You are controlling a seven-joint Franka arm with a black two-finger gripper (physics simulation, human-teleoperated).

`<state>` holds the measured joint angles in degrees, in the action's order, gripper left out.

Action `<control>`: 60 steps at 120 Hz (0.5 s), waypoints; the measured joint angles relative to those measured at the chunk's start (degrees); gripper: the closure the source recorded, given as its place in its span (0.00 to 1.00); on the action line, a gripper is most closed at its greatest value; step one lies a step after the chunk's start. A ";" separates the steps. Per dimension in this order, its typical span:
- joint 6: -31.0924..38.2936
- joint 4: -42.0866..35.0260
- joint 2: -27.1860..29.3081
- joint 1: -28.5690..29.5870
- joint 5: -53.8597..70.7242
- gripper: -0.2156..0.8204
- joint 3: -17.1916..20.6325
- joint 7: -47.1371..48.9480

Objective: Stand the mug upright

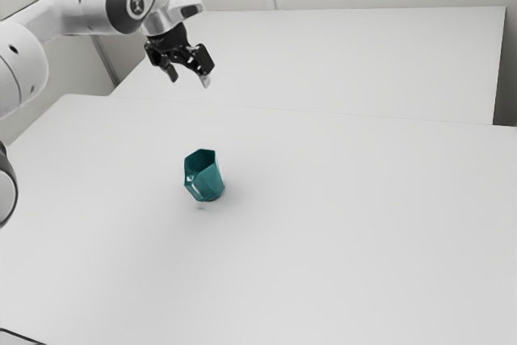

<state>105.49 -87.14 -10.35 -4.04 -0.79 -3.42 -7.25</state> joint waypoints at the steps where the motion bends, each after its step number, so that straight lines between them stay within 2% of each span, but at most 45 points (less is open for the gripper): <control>1: -0.34 0.30 -0.02 0.00 0.01 0.22 -0.01 -0.05; 26: -6.62 2.85 0.09 -0.01 0.25 0.21 -0.22 -1.32; 60: -9.45 2.92 0.15 -0.01 -0.04 0.21 -0.27 -2.59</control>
<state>96.04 -84.22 -10.20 -4.05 -0.83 -3.69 -9.84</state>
